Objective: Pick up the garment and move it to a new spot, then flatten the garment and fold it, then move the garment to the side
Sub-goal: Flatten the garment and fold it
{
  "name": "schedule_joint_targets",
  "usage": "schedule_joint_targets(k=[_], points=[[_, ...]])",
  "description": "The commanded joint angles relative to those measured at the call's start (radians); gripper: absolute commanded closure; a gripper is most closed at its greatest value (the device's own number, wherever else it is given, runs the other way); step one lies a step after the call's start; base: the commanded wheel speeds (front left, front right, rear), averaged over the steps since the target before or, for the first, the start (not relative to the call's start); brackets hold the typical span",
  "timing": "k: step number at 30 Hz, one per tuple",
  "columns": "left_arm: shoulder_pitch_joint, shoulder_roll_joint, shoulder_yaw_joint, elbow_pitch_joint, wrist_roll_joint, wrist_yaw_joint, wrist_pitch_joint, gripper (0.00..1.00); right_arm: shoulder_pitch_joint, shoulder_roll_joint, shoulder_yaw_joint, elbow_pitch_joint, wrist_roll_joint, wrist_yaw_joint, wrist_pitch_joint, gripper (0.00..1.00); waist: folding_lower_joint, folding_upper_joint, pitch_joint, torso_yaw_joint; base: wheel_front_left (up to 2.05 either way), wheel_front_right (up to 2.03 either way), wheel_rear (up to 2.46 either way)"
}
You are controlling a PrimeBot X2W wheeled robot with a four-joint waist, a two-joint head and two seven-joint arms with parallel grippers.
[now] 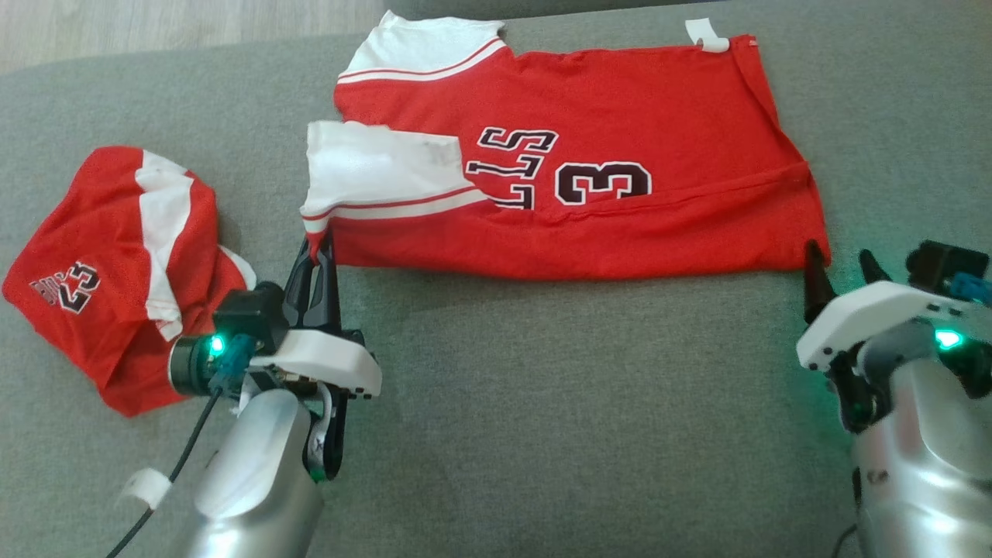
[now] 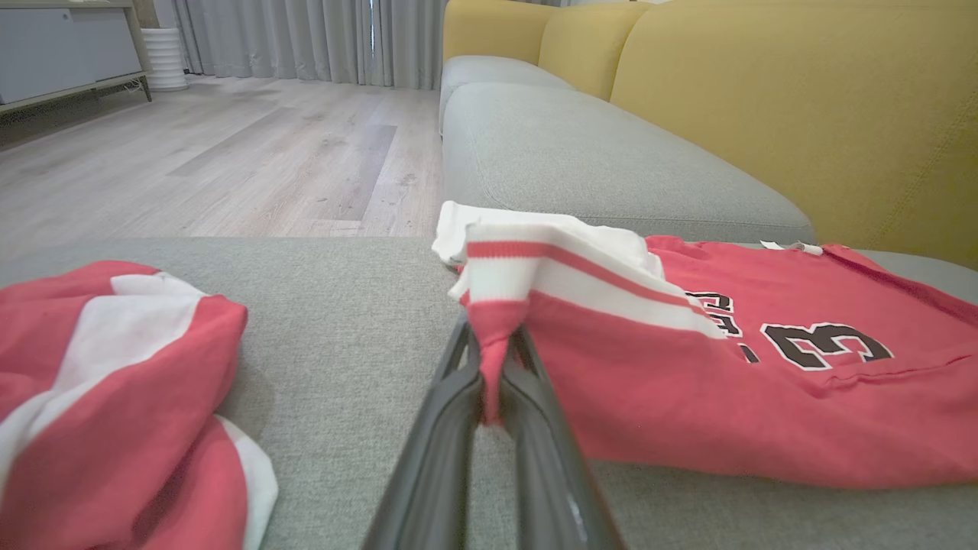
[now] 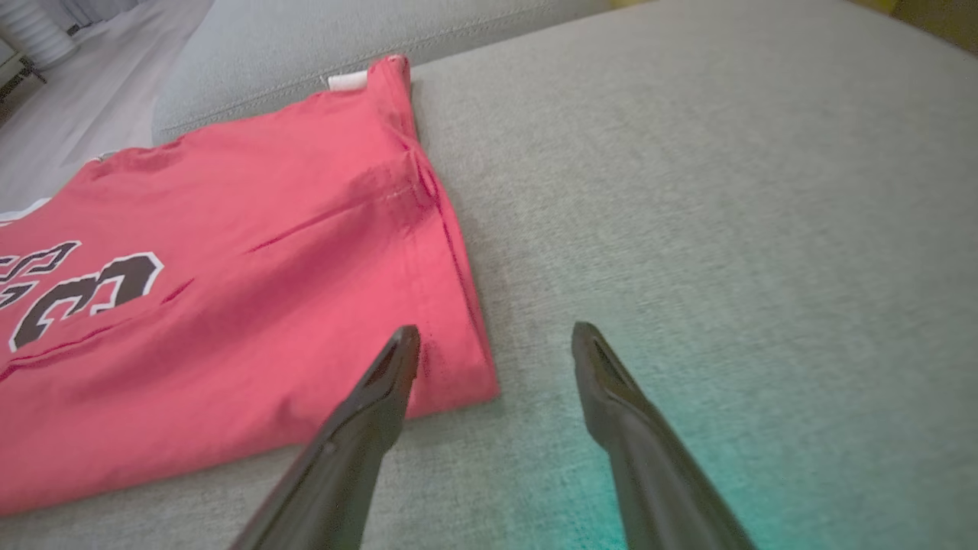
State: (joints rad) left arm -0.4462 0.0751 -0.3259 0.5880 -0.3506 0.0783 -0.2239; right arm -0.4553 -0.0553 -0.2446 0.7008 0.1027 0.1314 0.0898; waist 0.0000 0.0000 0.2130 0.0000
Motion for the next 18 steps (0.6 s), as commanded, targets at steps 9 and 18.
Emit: schedule_joint_targets(k=[9,18], points=[[-0.024,0.018,0.008,-0.051,0.015,0.004,0.007,1.00,-0.130,0.005,0.067,0.157,0.016,-0.001,-0.017,0.00,0.0000,0.0000,0.022,0.011,0.00,0.00,0.00],[-0.017,0.029,0.007,-0.048,0.007,0.011,0.007,1.00,-0.166,0.005,0.089,0.255,0.011,-0.001,-0.074,1.00,0.0000,0.0000,0.016,0.014,0.00,0.00,0.00]])
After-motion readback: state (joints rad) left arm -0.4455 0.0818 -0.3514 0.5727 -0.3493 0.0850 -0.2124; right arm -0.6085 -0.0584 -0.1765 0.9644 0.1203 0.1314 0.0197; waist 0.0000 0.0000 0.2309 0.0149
